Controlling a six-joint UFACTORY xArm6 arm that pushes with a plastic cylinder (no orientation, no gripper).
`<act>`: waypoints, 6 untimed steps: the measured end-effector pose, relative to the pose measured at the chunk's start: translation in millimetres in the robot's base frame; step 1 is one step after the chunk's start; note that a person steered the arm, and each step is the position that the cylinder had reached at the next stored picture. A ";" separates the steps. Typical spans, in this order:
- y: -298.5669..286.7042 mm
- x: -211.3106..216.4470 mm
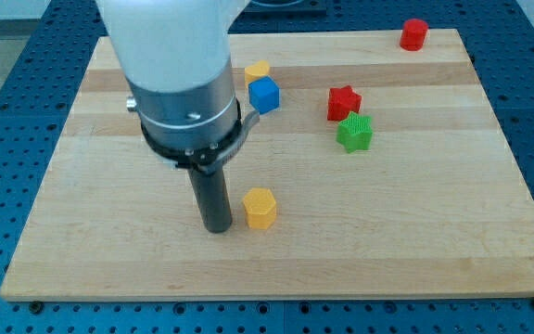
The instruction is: Slide the yellow hexagon closer to the red circle
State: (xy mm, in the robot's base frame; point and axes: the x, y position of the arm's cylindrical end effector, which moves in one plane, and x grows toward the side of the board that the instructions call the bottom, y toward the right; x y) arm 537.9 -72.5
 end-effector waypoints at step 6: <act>144.7 -27.4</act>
State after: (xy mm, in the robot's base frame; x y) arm 510.5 72.2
